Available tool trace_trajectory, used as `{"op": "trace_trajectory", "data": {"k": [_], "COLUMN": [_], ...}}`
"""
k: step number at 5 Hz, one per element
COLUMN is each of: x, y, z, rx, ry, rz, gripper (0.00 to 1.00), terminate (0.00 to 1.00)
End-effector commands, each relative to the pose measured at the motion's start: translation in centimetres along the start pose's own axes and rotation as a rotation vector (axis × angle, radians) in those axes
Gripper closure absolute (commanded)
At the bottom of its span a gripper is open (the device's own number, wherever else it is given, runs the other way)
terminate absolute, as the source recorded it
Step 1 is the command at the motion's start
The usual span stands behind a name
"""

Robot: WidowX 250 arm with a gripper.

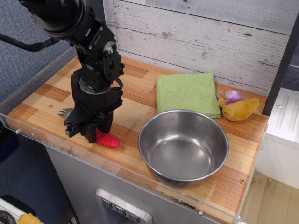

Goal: Move the spatula and place it on the edge of the table.

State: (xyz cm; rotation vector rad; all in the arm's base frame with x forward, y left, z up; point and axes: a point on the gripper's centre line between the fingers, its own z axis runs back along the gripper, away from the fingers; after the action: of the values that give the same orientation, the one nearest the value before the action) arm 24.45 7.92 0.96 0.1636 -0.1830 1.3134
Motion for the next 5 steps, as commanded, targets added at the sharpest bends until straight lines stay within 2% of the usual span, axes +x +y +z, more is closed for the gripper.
{"op": "trace_trajectory", "data": {"k": [1,2,3,4,5], "x": [0.1,0.2,0.9,1.4,1.6], "y": [0.6,0.5,-0.2,-1.1,-2.0], "z": [0.7,1.3,3.6,7.0,10.3], "rx": [-0.016,-0.021,-0.104,-0.203,-0.265], "ry": [0.010,-0.003,-0.045,-0.068,-0.074], "rz": [-0.012,-0.022,-0.039,-0.058,-0.111], "gripper": [0.00,0.00,0.00,0.00,0.00], "terminate": [0.00,0.00,0.00,0.00,0.00]}}
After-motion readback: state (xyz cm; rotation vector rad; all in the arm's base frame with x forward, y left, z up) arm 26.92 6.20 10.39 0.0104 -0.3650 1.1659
